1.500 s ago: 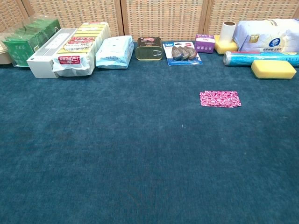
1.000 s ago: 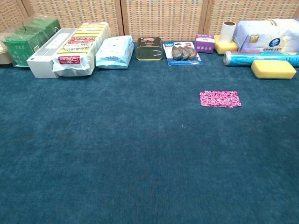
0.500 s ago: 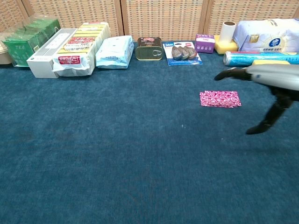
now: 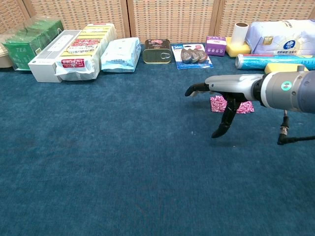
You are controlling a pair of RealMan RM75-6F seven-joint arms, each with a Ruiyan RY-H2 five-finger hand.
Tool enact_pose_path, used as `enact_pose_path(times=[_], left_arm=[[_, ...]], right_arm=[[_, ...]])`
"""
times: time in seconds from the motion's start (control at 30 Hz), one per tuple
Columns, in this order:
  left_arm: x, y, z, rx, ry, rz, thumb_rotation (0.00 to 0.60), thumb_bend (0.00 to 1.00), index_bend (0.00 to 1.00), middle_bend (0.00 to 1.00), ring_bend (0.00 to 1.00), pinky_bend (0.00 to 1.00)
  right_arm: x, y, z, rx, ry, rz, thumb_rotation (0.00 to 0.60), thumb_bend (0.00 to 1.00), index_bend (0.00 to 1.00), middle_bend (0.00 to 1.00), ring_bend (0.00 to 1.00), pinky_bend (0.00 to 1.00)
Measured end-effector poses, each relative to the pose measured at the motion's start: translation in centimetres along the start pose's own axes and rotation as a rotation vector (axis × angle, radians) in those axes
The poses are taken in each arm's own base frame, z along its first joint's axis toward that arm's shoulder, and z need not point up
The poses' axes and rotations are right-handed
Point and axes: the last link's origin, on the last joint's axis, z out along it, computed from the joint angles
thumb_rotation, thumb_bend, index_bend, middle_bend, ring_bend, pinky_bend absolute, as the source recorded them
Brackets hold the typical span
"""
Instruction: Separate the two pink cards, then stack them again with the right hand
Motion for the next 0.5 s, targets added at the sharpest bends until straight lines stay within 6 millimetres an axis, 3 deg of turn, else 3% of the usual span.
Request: enact_pose_path(times=[0.2,0.5], left_arm=[[-0.1,-0.1,0.4,0.015,-0.012,0.003,0.600,0.10,0.00,0.00,0.00,0.06],[-0.4,0.1,0.7,0.025,-0.028,0.010,0.600,0.10,0.00,0.00,0.00,0.06]], right_arm=[[0.4,0.4,0.6,-0.017,-0.013,0.030,0.598,0.00,0.08,0.09,0.01,0.03],[1.3,3.4,-1.4,-0.060,-0.007,0.037,0.594,0.00,0.09,0.09,0.01,0.05]])
